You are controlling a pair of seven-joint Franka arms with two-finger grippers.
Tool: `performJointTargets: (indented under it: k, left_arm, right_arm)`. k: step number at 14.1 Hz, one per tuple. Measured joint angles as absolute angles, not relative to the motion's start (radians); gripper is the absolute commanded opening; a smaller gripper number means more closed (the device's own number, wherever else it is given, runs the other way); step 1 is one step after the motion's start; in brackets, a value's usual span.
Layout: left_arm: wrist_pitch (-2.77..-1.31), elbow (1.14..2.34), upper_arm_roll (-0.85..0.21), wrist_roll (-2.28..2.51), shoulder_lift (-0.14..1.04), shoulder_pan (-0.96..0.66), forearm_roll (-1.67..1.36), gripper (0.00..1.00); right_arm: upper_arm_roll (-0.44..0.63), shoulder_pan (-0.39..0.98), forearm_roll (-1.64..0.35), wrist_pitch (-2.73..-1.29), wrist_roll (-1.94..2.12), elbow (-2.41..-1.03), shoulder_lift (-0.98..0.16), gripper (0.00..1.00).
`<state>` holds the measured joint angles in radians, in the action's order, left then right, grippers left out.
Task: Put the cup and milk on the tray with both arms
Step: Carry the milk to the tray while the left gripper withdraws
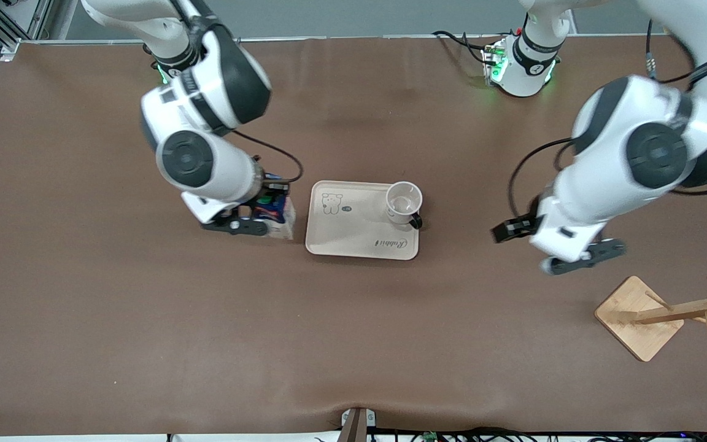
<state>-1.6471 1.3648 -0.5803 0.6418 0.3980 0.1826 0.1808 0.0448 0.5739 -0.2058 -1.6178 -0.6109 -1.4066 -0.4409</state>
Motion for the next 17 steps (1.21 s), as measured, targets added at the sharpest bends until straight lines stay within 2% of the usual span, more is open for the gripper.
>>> performJointTargets:
  k: [6,8,11,12,13,14,17]
  left_arm:
    - [-1.541,1.364,-0.58,0.298,0.234,0.38,0.181,1.0]
    - [-1.528,1.363,-0.58,0.265,0.199,0.397,0.181,1.0]
    - [-1.514,1.365,-0.53,0.209,0.131,0.352,0.181,1.0]
    - [-1.495,1.367,-0.467,0.184,0.11,0.297,0.177,1.0]
    - [-1.481,1.37,-0.389,0.16,0.095,0.23,0.165,1.0]
    - [-1.473,1.373,-0.302,0.131,0.083,0.156,0.148,1.0]
    - [-1.453,1.389,-0.083,0.032,0.058,0.006,0.065,1.0]
  right_arm:
    - [0.045,0.699,-0.237,-1.755,-0.749,-1.404,-0.528,0.13]
    - [0.045,0.719,-0.271,-1.783,-0.759,-1.403,-0.558,0.14]
    - [0.045,0.746,-0.277,-1.793,-0.764,-1.401,-0.594,0.23]
    - [0.045,0.748,-0.277,-1.787,-0.767,-1.396,-0.594,0.4]
    - [0.046,0.748,-0.278,-1.785,-0.767,-1.396,-0.594,0.67]
    - [0.046,0.748,-0.28,-1.785,-0.767,-1.396,-0.595,1.0]
    - [0.047,0.748,-0.282,-1.785,-0.766,-1.396,-0.602,1.0]
